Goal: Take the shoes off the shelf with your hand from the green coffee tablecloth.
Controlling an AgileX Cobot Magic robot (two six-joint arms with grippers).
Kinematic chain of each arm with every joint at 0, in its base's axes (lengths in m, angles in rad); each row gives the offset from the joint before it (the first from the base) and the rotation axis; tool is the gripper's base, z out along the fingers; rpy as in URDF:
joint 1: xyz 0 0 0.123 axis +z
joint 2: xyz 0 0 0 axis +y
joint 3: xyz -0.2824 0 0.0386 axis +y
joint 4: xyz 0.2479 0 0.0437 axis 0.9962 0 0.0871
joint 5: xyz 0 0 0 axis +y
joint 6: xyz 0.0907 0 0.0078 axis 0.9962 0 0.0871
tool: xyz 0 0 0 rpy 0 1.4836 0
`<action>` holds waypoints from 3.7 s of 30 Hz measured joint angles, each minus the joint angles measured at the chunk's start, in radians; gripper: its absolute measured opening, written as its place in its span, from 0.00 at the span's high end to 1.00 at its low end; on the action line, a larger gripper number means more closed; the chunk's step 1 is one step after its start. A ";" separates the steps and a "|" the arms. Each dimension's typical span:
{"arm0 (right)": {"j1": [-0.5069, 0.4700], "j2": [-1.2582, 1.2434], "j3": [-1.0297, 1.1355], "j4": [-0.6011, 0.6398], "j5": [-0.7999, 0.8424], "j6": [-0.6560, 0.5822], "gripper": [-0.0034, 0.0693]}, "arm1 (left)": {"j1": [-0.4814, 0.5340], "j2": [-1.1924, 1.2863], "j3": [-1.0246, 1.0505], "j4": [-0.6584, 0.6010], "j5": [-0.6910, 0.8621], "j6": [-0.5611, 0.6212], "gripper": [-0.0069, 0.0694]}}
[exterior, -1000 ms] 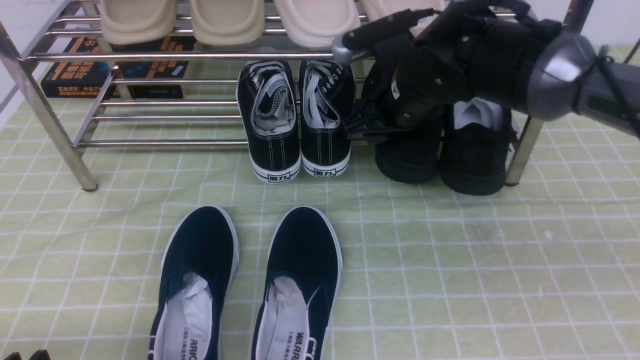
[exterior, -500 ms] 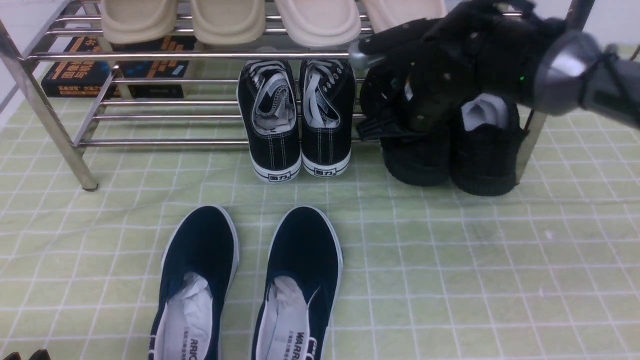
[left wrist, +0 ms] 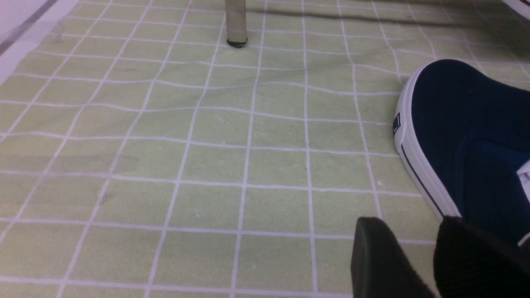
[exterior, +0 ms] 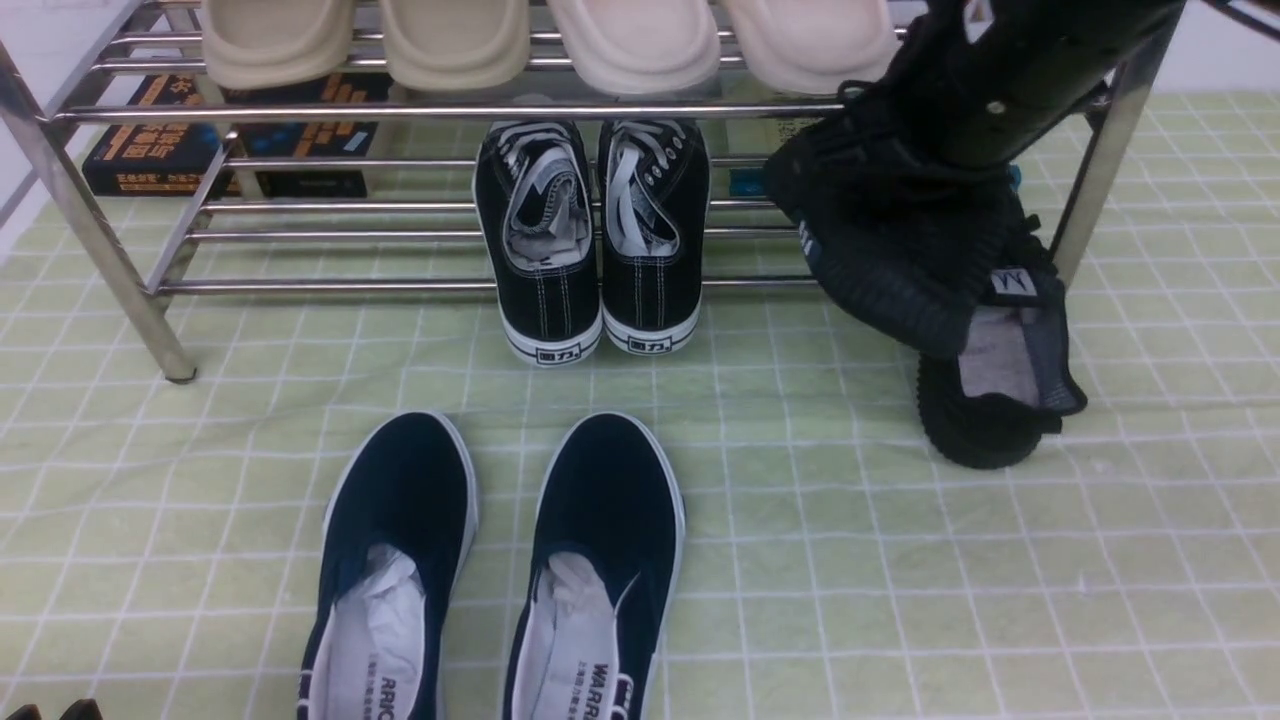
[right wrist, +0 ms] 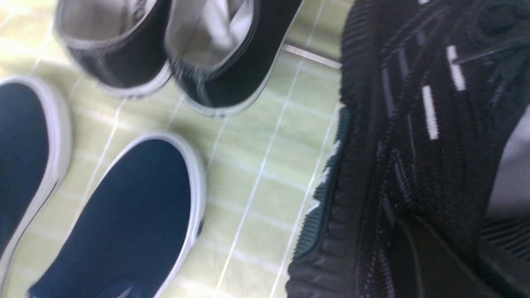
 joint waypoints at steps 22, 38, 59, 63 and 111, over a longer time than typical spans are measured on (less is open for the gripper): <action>0.345 -0.145 0.247 -0.031 0.155 0.238 0.94 | 0.000 0.000 0.000 0.001 0.000 0.000 0.59; 0.360 -0.025 0.470 -0.265 -0.245 0.484 0.94 | 0.000 0.000 0.000 0.001 0.000 0.000 0.59; 0.361 0.076 0.354 -0.040 -0.125 0.408 0.58 | 0.000 0.000 0.000 0.001 0.000 0.000 0.59; 0.361 0.052 0.197 -0.124 0.046 0.340 0.38 | 0.000 0.000 0.000 0.001 0.000 0.000 0.59; -0.061 0.313 0.164 -0.222 -0.011 0.302 0.94 | 0.000 0.000 0.000 0.001 0.000 0.000 0.59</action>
